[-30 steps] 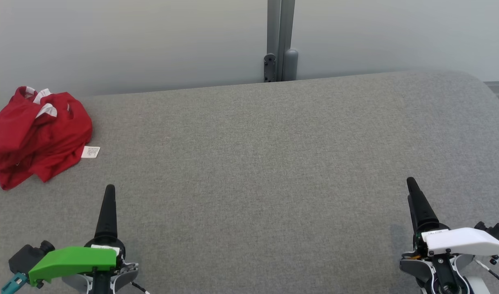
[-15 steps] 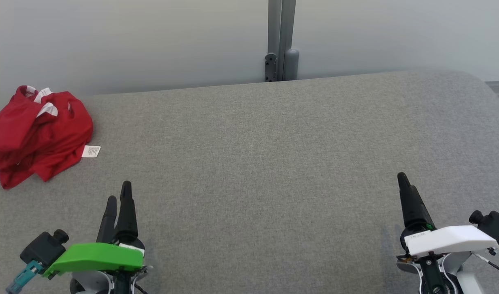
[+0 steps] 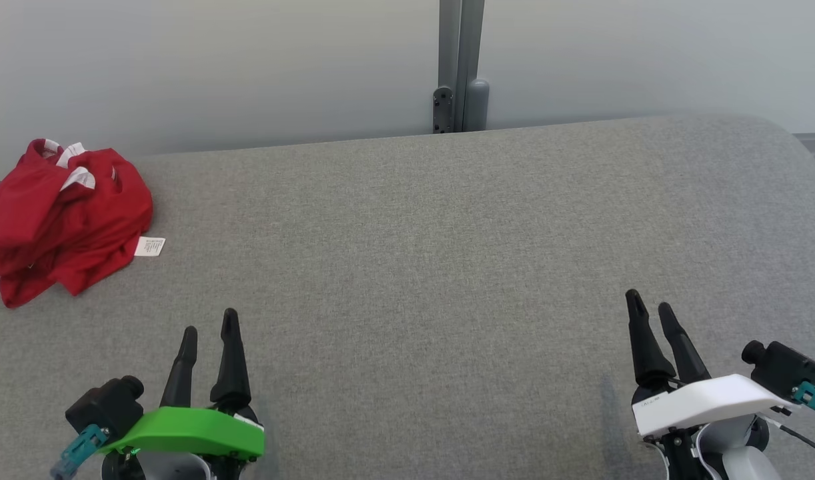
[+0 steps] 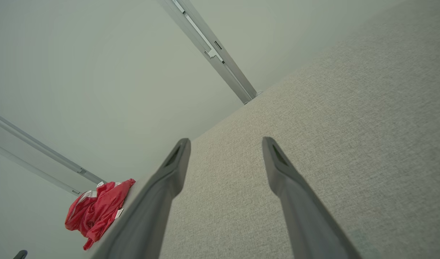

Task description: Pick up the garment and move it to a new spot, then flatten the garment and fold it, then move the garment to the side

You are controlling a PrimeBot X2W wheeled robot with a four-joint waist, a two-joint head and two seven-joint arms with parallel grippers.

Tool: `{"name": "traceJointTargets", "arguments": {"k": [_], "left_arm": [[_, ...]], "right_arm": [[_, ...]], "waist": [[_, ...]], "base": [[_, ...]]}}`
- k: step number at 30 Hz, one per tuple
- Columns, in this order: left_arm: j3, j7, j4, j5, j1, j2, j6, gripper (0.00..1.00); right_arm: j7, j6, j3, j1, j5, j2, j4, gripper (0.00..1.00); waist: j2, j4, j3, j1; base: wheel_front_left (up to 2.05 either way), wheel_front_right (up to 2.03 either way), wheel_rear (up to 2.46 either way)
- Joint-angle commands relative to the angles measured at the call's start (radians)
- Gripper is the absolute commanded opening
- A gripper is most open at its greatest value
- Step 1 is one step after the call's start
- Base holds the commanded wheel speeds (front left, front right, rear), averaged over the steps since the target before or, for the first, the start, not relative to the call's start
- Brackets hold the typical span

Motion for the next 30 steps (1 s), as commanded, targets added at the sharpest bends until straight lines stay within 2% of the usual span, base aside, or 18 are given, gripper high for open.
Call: {"name": "traceJointTargets", "arguments": {"k": [1,14,30], "left_arm": [[-0.003,-0.011,-0.009,0.044,0.003,0.008,0.005,1.00],[-0.011,-0.045,-0.015,0.210,0.031,0.010,0.015,1.00],[-0.023,-0.084,-0.007,0.373,0.062,0.012,0.025,1.00]], "right_arm": [[-0.012,0.001,0.006,-0.002,-0.040,-0.006,-0.010,1.00],[-0.047,0.001,0.032,0.003,-0.219,-0.007,-0.006,1.00],[-0.086,0.001,0.054,0.020,-0.386,-0.009,-0.013,1.00]], "waist": [[0.0000,0.000,0.000,0.0000],[0.0000,0.003,-0.002,0.0000],[0.0000,0.007,-0.014,0.0000]], "base": [[0.00,0.00,0.00],[0.00,0.00,0.00],[0.00,0.00,0.00]]}}
